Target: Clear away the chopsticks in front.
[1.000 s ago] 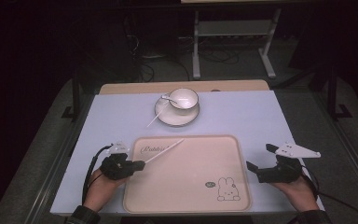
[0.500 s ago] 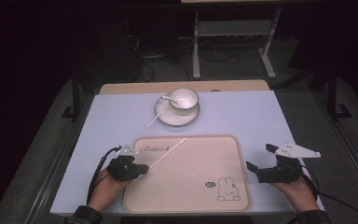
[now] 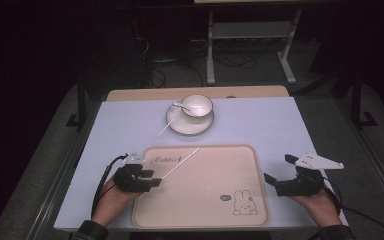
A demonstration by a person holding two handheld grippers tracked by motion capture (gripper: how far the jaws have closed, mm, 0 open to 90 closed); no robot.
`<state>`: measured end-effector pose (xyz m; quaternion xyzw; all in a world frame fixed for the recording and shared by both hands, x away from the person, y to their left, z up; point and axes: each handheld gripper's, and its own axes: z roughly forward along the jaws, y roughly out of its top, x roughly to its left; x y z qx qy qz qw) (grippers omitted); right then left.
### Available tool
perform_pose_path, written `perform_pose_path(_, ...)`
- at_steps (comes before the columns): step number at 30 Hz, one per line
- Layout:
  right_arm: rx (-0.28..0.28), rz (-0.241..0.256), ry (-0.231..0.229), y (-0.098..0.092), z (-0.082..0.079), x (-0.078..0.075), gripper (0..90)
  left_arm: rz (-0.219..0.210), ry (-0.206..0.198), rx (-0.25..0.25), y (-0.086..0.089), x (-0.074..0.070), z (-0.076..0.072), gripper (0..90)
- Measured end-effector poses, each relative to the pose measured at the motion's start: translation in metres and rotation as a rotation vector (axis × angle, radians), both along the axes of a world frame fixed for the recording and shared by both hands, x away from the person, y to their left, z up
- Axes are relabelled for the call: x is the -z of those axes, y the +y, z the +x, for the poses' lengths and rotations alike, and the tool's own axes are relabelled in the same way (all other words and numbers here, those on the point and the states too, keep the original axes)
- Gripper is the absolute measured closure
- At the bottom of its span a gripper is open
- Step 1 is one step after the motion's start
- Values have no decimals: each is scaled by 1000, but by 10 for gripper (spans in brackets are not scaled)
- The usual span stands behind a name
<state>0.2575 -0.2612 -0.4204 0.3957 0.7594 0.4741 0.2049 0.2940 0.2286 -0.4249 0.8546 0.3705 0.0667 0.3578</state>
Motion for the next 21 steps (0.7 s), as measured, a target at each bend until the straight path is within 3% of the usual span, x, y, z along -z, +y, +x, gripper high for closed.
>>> perform_pose_path(4, 0, 1, 2, 0, 0, 0, 0, 14, -10, -11, -2, -8, 13, 297)
perform_pose_path(7, -1, 4, 2, 0, 0, 0, 0, 5, -11, -16, -2, -14, 24, 229)
perform_pose_path(18, 2, 17, -1, -3, 0, 0, 0, 4, -65, -19, -9, -40, 81, 204)
perform_pose_path(21, -1, 17, -1, -3, 0, 0, 0, 4, -88, -24, -13, -45, 98, 249)
